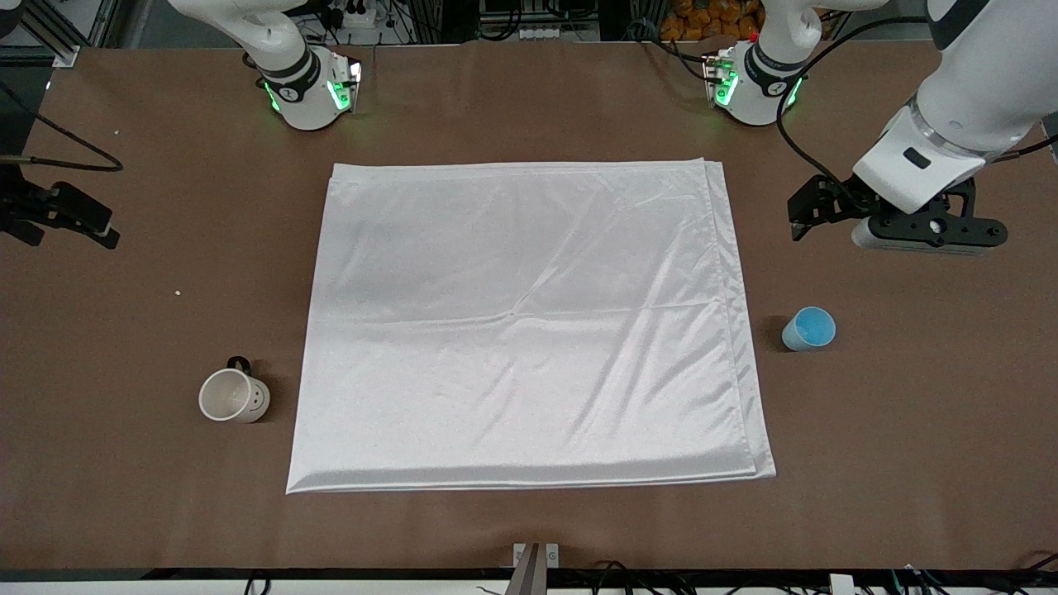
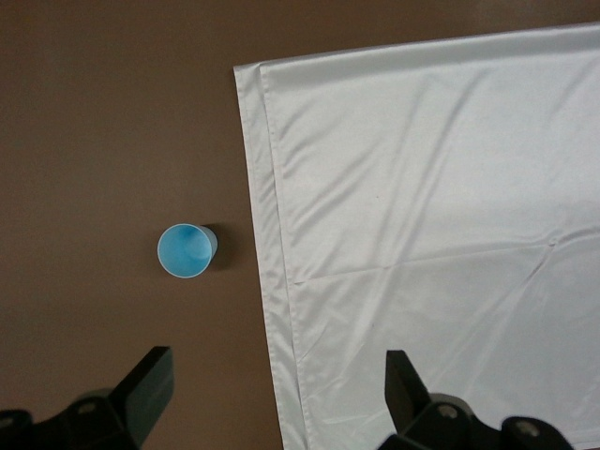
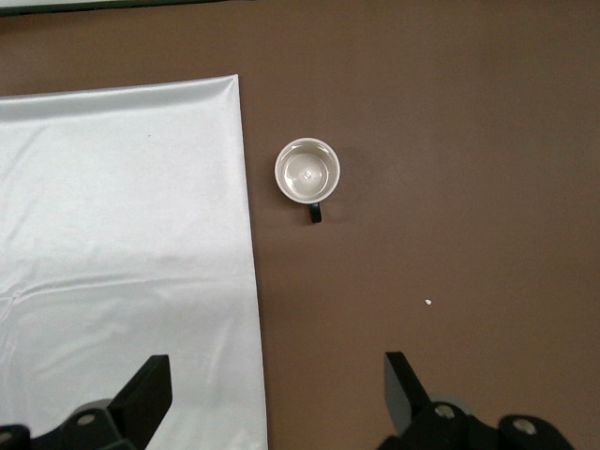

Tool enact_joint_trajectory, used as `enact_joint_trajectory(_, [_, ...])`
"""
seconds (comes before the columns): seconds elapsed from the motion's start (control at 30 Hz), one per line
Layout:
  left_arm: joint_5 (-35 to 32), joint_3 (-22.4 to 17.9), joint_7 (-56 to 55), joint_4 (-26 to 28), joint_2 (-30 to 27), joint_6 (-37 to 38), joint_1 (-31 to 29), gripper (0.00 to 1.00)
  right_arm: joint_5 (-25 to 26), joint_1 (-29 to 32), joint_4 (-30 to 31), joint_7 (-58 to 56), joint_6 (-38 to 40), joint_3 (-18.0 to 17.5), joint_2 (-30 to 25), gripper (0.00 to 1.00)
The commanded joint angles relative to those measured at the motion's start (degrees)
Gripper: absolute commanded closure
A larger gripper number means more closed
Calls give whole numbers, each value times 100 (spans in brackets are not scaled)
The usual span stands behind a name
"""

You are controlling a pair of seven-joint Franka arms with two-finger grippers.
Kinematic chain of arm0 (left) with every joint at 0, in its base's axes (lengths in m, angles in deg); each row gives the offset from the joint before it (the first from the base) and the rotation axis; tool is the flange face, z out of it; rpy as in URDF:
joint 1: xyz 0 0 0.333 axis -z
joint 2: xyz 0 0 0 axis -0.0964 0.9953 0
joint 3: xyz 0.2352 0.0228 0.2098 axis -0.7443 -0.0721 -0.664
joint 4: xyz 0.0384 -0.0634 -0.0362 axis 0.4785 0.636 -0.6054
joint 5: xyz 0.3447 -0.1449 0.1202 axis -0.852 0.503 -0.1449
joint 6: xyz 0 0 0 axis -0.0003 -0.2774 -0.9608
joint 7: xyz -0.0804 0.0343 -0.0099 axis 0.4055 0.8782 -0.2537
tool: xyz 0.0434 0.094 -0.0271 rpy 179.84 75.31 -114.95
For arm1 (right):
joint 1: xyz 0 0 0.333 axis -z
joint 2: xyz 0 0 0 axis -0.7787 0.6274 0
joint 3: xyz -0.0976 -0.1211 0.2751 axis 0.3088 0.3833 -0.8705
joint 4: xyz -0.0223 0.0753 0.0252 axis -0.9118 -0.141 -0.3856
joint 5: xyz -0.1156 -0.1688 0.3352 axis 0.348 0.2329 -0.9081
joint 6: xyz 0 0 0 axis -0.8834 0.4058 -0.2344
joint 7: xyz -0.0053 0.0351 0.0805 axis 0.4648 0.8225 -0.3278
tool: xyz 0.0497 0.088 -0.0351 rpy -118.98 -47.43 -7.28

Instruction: Place blue cup into white mug on cloth

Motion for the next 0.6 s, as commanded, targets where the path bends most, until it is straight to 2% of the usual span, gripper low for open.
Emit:
enact_joint_trajectory(0.0, [98, -27, -51, 74, -124, 72, 19, 0, 30, 26, -70, 70, 96, -25, -11, 0])
enact_joint_trajectory(0.57, [19, -36, -33, 241, 16, 11, -174, 0, 4, -18, -70, 61, 43, -25, 190, 0])
